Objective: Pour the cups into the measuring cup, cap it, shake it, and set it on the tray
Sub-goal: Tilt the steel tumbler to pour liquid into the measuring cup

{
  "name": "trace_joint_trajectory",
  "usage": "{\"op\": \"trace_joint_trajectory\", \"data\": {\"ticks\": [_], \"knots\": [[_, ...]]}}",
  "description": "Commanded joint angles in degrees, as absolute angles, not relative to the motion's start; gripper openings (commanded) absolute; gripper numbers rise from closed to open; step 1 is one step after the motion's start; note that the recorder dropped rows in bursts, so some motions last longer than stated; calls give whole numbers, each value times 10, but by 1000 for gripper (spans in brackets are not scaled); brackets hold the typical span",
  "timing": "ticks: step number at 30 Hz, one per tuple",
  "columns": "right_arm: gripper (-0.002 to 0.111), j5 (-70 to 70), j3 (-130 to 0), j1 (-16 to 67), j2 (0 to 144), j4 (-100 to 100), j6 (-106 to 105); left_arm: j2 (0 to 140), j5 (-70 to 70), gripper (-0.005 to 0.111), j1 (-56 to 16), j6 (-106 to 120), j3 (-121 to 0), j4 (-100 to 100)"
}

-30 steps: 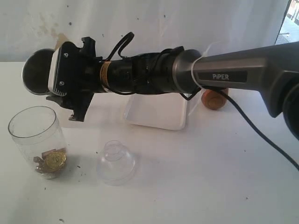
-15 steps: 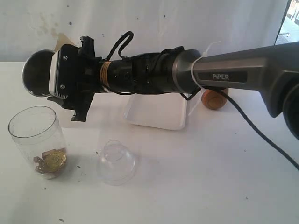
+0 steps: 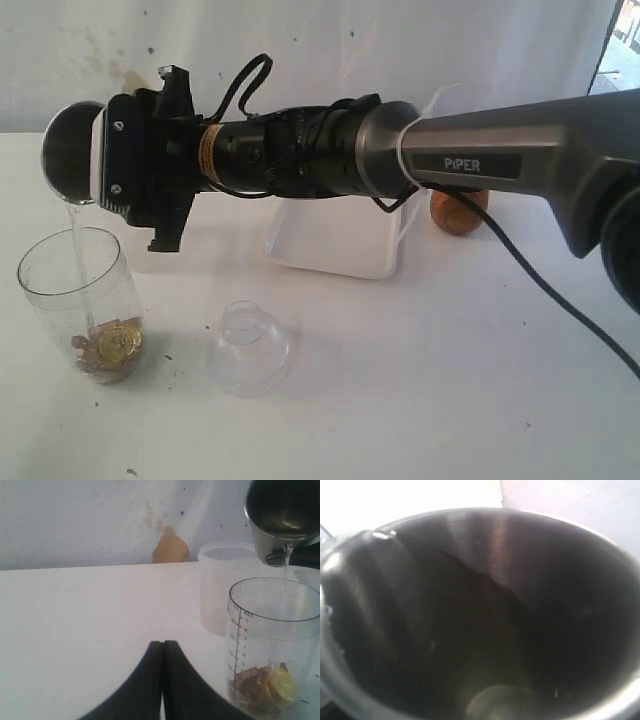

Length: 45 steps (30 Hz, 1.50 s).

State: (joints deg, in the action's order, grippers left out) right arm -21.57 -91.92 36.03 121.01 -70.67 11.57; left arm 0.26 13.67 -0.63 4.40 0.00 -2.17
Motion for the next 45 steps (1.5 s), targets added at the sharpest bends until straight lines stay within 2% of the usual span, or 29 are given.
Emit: {"op": "trace_joint_trajectory", "data": {"ticks": [1, 45], "knots": [[0, -227, -928, 361, 1201, -691, 94, 0, 134, 0, -7, 42, 0, -23], [0, -152, -948, 377, 1200, -694, -54, 0, 134, 0, -7, 42, 0, -23]]}}
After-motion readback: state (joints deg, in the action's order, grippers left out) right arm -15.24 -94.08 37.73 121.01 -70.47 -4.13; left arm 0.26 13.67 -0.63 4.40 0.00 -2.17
